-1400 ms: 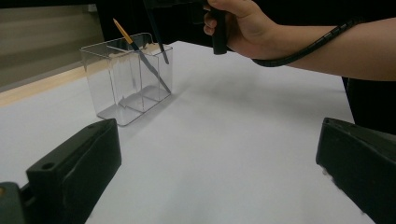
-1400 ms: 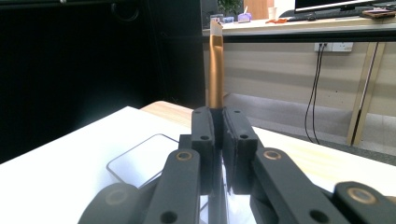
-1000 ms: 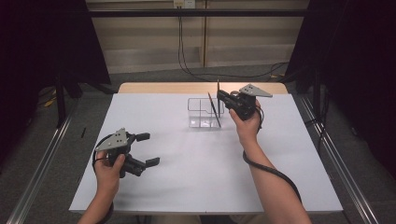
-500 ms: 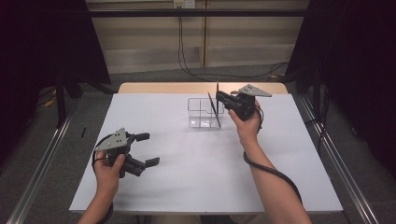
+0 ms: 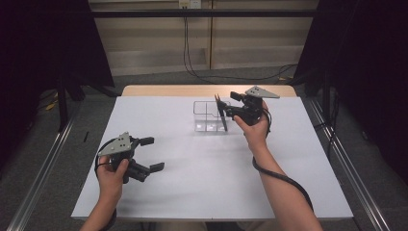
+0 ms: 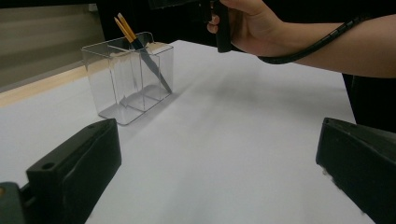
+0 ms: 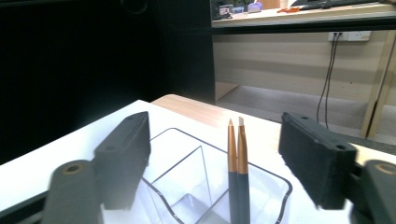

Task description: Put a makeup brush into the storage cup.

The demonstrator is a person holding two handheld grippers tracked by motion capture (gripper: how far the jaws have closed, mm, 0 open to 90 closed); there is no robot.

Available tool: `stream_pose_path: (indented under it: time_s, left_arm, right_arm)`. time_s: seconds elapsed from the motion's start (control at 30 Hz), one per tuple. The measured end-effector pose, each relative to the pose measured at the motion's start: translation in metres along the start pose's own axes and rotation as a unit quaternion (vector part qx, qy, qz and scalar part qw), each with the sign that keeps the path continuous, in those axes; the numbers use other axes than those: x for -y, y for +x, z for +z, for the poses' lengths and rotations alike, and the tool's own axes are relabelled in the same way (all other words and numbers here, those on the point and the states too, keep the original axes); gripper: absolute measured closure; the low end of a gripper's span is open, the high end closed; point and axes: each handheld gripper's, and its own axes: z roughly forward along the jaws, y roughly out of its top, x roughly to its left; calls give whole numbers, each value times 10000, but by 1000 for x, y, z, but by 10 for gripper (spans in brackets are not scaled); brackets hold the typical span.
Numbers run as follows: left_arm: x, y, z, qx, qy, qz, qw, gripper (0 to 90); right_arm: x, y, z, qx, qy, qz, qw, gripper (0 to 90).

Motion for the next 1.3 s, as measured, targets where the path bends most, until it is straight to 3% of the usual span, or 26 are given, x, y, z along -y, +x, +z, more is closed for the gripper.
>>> stream_pose_path:
  time_s: [0.47,1.3]
  left_arm:
    - [1,0,1,11,-1,-22,10000,0]
    - [1,1,1,-9,13,-12,10000,0]
  right_arm:
    - [1,-3,-4,36,104,-10,9999,167]
    - [3,-5,-12,-181,165,-104,9996,73]
